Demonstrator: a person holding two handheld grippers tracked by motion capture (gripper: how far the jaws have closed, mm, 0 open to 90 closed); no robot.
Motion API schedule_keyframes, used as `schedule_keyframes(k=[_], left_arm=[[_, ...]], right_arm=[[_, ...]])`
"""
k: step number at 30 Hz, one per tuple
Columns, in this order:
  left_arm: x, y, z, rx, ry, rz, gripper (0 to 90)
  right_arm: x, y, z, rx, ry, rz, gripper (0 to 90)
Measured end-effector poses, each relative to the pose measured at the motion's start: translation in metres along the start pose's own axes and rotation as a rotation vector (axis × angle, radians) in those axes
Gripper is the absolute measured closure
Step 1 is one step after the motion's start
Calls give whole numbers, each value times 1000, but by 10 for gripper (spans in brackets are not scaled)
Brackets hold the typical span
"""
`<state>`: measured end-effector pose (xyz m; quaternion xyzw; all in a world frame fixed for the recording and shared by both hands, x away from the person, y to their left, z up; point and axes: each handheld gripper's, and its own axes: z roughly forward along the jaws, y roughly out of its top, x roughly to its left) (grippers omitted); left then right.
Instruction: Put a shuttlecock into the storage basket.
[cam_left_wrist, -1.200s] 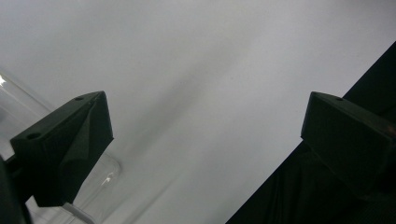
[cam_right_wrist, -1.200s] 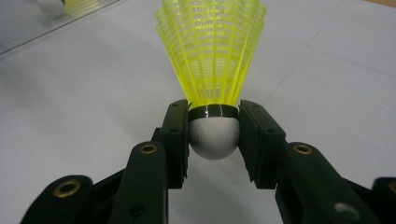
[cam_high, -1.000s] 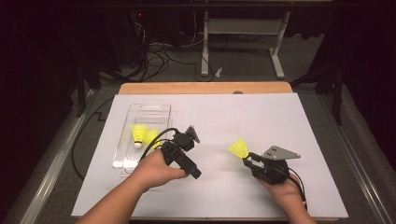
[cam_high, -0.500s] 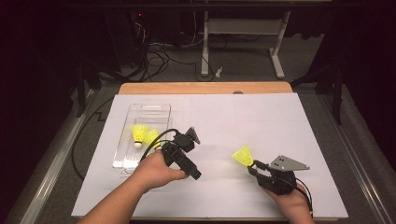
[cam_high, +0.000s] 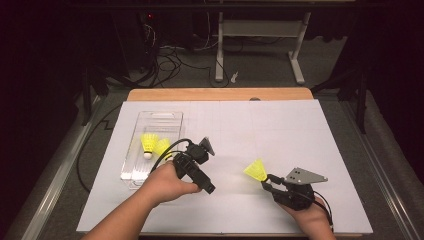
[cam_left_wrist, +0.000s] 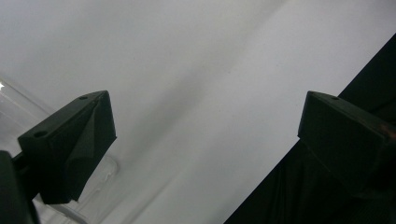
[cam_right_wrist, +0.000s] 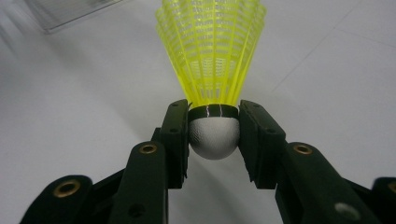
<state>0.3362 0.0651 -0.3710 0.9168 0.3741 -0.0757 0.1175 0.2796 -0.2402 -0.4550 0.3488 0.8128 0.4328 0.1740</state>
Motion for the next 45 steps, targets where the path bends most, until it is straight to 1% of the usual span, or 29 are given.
schedule_keyframes(k=[2, 4, 5, 6, 11, 24, 29, 31, 32, 38, 41, 42, 45], left_arm=[[0, 0, 0, 0, 3, 6, 50], [-2, 1, 1, 4, -5, 8, 50], [-2, 1, 0, 5, 1, 14, 50], [-3, 1, 1, 9, -5, 18, 50], [-3, 2, 1, 10, -3, 20, 52], [-5, 4, 5, 21, -6, 26, 57], [-6, 6, 5, 24, -8, 31, 57], [-6, 6, 6, 25, -8, 30, 57], [-6, 6, 6, 23, -8, 30, 57], [-8, 8, 8, 24, -13, 52, 77], [-8, 8, 8, 24, -23, 68, 118], [-8, 8, 8, 26, -29, 83, 137], [-9, 9, 8, 33, -16, 93, 167]], right_arm=[[3, 1, 1, 0, 12, -6, 658], [6, 2, 3, 5, 23, -19, 658], [8, 2, 4, 6, 30, -23, 658], [10, 3, 5, 7, 35, -28, 658], [19, 5, 8, 12, 65, -47, 658], [32, 9, 15, 25, 121, -64, 658], [40, 12, 21, 27, 150, -76, 658], [43, 13, 23, 29, 153, -88, 658], [43, 14, 23, 29, 155, -86, 658], [43, 17, 26, 24, 167, -80, 658], [43, 18, 28, 23, 176, -77, 658], [43, 18, 28, 22, 180, -79, 658], [45, 18, 30, 27, 191, -78, 658]])
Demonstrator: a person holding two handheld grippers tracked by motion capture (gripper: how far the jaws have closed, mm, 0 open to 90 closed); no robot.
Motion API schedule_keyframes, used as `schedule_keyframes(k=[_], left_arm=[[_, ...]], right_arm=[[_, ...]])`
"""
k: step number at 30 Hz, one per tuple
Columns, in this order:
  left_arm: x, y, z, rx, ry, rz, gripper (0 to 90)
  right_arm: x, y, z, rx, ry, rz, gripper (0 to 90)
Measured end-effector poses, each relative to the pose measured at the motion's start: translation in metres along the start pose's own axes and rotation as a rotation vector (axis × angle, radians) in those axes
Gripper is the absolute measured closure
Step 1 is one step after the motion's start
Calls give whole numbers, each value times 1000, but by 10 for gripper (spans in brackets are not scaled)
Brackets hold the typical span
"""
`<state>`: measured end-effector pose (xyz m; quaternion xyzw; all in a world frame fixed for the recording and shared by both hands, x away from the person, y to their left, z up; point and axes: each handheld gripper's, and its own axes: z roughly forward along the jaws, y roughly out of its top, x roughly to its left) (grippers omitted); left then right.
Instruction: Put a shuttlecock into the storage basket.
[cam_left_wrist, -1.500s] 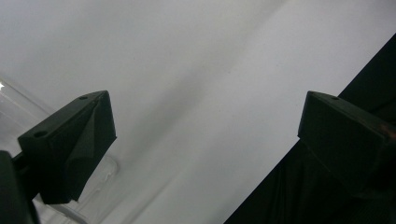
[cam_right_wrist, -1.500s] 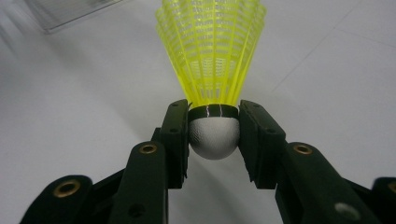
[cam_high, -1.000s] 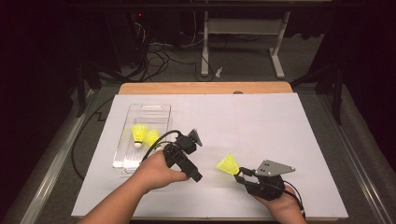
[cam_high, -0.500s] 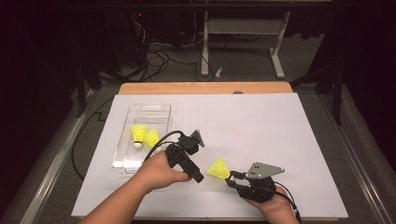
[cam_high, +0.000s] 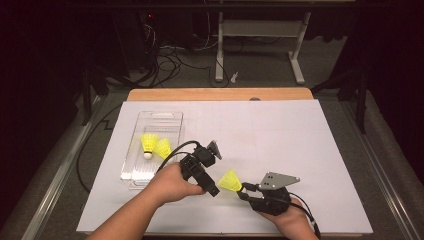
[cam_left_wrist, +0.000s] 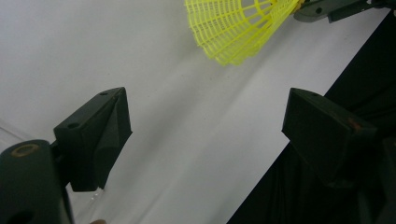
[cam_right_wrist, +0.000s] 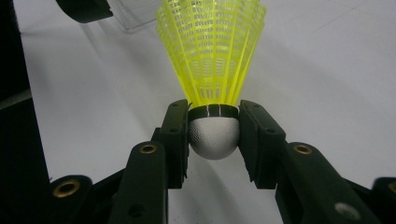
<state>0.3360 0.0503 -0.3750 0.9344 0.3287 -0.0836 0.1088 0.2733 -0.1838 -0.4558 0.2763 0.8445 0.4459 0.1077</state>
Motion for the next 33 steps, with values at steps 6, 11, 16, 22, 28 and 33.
schedule_keyframes(k=[6, 11, 16, 22, 28, 33], left_arm=[[-1, 1, -1, 0, -6, 16, 250], [-4, 2, 1, -4, -20, 45, 336], [-6, 3, 4, 5, -22, 70, 423], [-9, 6, 6, 10, -22, 101, 495], [-15, 8, 7, 7, -19, 137, 586], [-16, 10, 10, 26, -23, 157, 663]], right_arm=[[3, 2, 3, 3, 24, -2, 658], [6, 4, 6, 10, 37, -14, 658], [10, 7, 8, 6, 49, -20, 658], [12, 7, 12, 18, 56, -32, 658], [12, 8, 13, 21, 59, -34, 658], [14, 9, 14, 28, 58, -38, 658]])
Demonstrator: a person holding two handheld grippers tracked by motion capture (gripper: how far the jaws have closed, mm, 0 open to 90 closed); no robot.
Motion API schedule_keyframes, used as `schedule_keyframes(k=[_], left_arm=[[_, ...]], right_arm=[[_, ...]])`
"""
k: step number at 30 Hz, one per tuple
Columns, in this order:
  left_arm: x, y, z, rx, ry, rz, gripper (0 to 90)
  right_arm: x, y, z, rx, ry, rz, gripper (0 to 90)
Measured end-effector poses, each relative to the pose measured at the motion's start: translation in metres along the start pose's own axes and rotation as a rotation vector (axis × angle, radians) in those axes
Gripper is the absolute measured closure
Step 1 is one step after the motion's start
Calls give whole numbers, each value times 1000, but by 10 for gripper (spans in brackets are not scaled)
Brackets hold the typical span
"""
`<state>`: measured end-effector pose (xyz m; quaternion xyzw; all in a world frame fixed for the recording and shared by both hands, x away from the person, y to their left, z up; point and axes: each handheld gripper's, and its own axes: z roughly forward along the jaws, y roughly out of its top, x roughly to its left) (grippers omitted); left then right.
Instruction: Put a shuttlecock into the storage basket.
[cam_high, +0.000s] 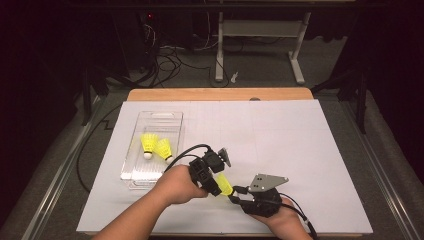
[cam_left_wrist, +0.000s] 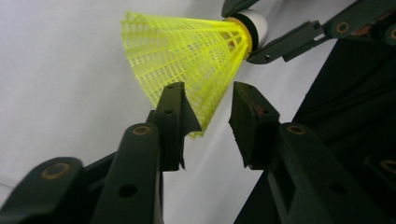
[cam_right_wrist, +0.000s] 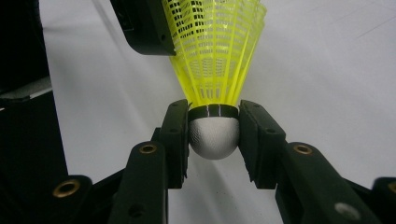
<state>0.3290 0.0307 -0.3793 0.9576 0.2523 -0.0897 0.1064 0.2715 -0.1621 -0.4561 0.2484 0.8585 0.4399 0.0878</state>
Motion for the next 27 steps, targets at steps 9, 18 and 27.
schedule_keyframes(k=[9, 18, 27], left_arm=[[-1, 0, 3, 21, 7, 21, 791], [0, 0, 3, 17, 19, 25, 891], [0, 0, 3, 12, 6, 32, 900]], right_arm=[[-1, 0, 1, 13, -10, -5, 658], [0, -1, 2, 20, -23, -14, 656], [0, -1, 4, 23, -34, -35, 632]])
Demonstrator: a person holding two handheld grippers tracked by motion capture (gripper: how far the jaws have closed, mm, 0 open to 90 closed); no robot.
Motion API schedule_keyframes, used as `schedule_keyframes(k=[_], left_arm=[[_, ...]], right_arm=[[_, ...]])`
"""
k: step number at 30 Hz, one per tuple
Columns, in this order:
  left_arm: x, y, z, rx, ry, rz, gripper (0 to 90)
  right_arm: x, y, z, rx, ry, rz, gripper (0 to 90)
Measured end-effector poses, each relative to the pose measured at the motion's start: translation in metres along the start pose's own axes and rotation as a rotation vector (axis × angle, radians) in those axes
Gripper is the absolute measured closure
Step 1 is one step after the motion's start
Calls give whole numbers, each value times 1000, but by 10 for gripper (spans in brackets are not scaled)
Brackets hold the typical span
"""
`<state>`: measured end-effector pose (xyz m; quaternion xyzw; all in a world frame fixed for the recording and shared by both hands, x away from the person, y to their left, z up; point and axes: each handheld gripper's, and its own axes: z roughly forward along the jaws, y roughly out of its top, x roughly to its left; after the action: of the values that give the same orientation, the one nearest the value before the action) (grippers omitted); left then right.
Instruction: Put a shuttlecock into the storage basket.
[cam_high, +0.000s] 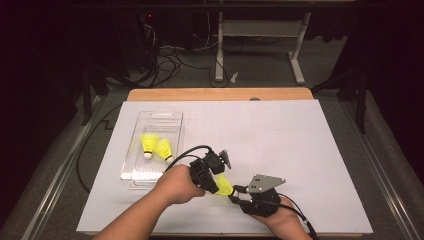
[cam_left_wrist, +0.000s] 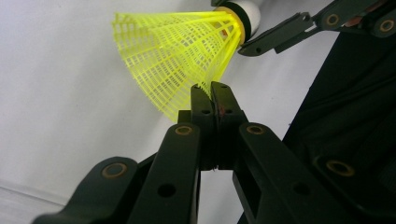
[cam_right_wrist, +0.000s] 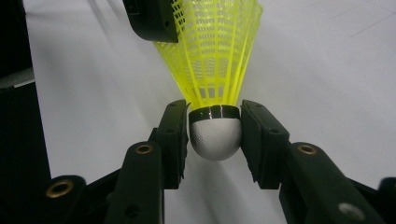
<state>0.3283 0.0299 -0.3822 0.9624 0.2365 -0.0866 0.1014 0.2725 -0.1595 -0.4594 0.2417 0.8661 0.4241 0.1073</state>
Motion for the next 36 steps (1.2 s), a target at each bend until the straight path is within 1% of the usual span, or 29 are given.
schedule_keyframes(k=[5, 6, 8, 13, 16, 18, 23, 27, 31, 33, 36], left_arm=[[-2, 1, 0, -5, -1, 9, 900], [-2, 1, 0, -3, -2, 11, 900], [-3, 1, 0, -10, -11, 18, 900], [-2, 1, 0, -6, -10, 16, 900], [-2, 1, -1, -4, -8, 13, 900], [-1, 1, -1, -14, -12, 6, 900], [1, 0, -2, -11, -3, 0, 900], [2, -1, -3, -17, 3, -6, 900], [4, -3, -5, -13, 14, -12, 900], [4, -3, -5, -13, 15, -15, 899], [5, -4, -6, -7, 19, -19, 899]], right_arm=[[-1, 0, 2, -2, -1, -1, 579], [-1, 0, 2, -5, 2, 2, 551], [-2, 0, 2, -8, 0, 2, 524], [-3, 0, 2, -22, -6, 10, 419], [-4, 0, 1, -30, -21, 18, 343], [-5, -1, 1, -41, -19, 29, 313], [-11, -3, -4, -79, -24, 72, 231], [-14, -4, -8, -99, -44, 93, 164], [-19, -6, -15, -111, -54, 123, 127], [-22, -5, -18, -118, -67, 129, 94], [-26, -7, -24, -115, -101, 140, 31]])
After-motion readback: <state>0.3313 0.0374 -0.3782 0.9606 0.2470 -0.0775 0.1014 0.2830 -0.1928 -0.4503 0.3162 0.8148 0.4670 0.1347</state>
